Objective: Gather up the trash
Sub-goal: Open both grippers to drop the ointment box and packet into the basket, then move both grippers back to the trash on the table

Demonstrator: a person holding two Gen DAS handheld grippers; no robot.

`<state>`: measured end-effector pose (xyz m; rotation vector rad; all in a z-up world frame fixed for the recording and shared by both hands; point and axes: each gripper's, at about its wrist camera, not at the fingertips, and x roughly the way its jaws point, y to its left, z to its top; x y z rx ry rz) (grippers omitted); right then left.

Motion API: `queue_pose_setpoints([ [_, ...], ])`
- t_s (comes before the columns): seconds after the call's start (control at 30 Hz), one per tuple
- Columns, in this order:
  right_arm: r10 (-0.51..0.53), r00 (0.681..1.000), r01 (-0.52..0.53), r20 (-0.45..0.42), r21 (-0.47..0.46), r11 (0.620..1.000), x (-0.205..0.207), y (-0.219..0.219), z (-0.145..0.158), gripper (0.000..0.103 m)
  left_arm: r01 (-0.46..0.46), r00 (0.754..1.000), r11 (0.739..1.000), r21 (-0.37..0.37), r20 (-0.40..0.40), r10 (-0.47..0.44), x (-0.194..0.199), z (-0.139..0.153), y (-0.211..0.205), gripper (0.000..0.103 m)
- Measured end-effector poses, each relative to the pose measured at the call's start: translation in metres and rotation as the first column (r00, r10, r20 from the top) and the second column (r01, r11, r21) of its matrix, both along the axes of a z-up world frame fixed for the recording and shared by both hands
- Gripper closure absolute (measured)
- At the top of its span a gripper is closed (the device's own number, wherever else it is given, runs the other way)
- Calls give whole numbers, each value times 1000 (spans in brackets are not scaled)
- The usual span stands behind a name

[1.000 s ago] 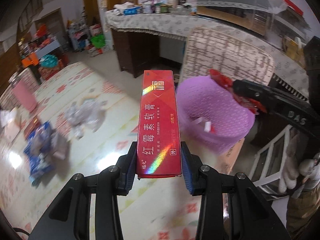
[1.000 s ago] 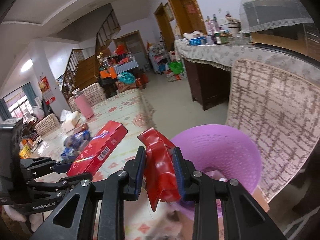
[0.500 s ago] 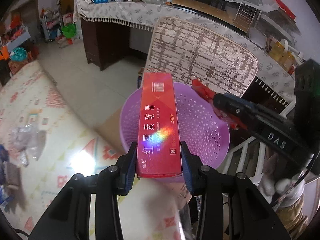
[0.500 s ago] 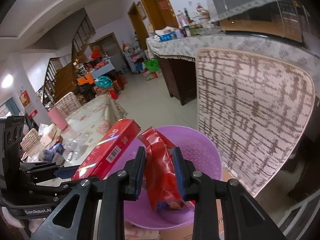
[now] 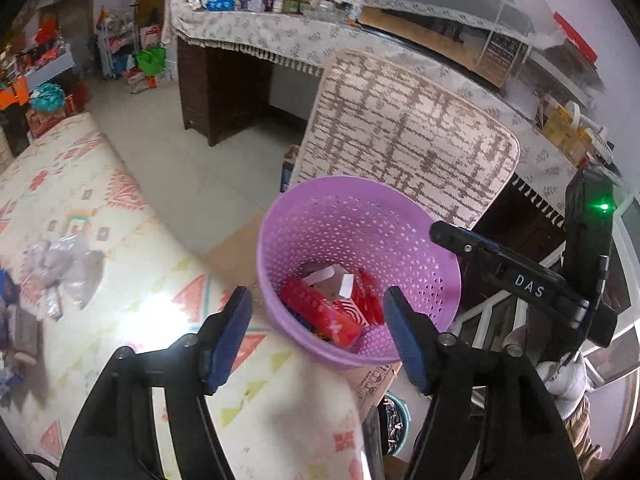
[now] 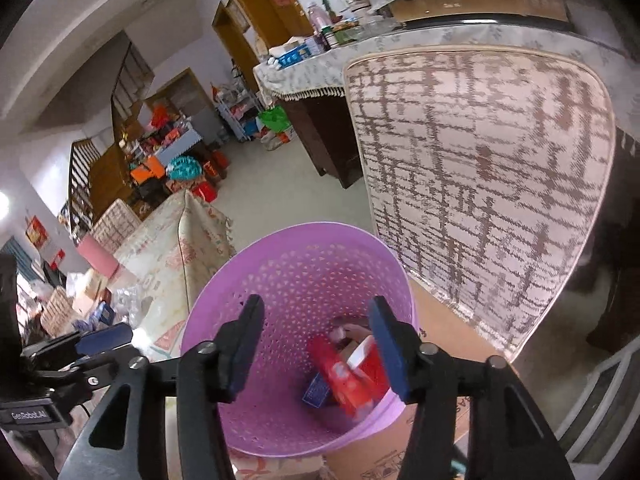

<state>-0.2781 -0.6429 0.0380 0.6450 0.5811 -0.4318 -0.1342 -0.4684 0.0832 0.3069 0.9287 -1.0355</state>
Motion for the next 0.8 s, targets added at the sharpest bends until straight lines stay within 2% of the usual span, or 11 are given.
queue_pose_setpoints([
  [0.2, 4, 1000, -4, 16, 5, 1000, -5, 8, 1, 36, -51, 998, 999, -18, 20, 51, -2, 9, 38, 35],
  [0.3, 7, 1000, -7, 27, -18, 1000, -6, 17, 4, 33, -87, 995, 996, -22, 41, 88, -1, 11, 58, 35],
  [0.47, 14, 997, -8, 78, -71, 997, -8, 35, 10, 31, -156, 987, 987, -30, 30, 157, 6, 11, 95, 34],
  [0.6, 33, 995, -24, 90, -93, 995, -6, 53, 12, 24, -235, 972, 972, -23, 4, 235, 16, 2, 130, 34],
  [0.8, 136, 987, -137, 86, 2, 991, 12, 83, 8, 19, -374, 928, 928, -1, -10, 373, 27, -14, 190, 34],
])
